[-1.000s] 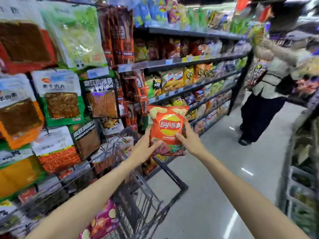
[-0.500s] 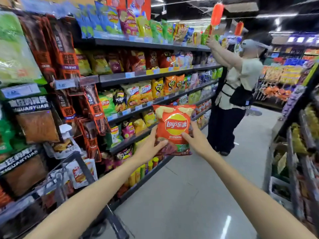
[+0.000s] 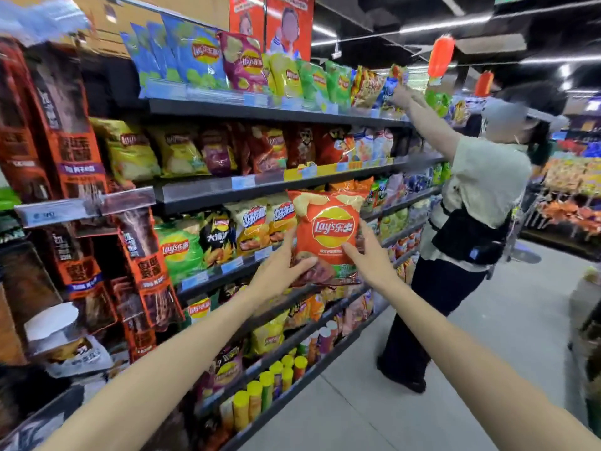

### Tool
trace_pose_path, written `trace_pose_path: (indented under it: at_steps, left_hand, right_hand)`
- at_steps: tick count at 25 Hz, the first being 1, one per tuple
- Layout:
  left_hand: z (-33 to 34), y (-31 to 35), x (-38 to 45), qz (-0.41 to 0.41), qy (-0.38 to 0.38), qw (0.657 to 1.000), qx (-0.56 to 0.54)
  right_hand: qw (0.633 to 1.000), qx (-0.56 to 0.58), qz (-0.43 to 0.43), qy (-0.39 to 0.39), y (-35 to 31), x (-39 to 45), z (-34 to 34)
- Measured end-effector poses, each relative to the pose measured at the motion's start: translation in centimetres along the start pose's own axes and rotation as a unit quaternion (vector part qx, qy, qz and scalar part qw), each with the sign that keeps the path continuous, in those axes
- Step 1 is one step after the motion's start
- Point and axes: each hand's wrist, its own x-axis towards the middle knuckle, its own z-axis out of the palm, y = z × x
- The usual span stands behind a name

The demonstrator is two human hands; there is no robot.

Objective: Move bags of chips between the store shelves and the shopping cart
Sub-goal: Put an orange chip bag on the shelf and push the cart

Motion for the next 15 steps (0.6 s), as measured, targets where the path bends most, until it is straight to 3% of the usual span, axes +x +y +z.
trace_pose_path:
  at_steps: [15]
  left_hand:
    - [-5.0, -5.9, 22.6, -0.059, 0.101, 0.992, 0.050]
  right_hand:
    - [0.991, 0.079, -0.080, -0.073, 4.3, 26.7, 3.0]
